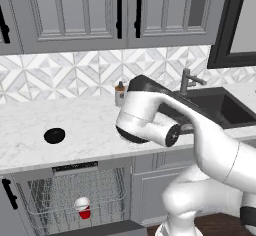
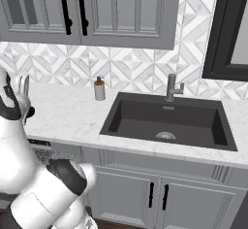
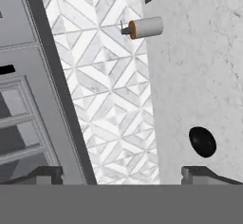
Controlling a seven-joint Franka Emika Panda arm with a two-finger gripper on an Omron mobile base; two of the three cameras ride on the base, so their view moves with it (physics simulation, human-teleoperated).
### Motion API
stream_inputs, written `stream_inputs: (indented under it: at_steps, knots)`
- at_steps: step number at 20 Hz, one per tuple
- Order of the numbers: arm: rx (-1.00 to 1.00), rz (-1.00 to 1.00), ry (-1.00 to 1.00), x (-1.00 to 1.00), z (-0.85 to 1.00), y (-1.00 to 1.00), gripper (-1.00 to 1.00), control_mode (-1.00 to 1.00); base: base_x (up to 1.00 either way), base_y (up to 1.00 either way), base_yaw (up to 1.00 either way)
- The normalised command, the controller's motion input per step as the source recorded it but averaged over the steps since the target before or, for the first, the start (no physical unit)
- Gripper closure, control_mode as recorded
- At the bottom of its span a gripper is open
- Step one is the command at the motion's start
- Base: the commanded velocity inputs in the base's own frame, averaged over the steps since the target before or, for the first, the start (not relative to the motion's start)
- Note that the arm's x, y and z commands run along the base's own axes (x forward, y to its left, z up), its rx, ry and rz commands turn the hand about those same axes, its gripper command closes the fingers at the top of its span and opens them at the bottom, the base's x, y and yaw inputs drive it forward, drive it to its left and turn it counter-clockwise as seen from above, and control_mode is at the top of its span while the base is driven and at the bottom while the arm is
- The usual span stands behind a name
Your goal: Pick up the cup and bowl from the counter, place them in the dishwasher, and close the dishwasher door.
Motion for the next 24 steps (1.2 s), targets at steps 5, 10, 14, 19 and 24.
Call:
stream_inputs:
  at_steps: [5,10,14,19,24]
  knots:
    - [0.55,-0.37,-0.04,-0.99,-0.03,0.16,-1.0,-1.0,0.0,0.0,0.0]
    - [1.0,-0.01,-0.18,-0.98,0.05,-0.14,-1.0,-1.0,0.0,0.0,0.0]
    - [1.0,0.0,-0.11,-0.94,0.0,-0.27,-1.0,-1.0,0.0,0.0,0.0]
    - [0.99,0.09,-0.13,-0.49,0.13,-0.33,-1.0,-1.0,0.0,0.0,0.0]
    - [0.36,0.34,-0.39,-0.35,1.0,-0.67,-1.0,-1.0,0.0,0.0,0.0]
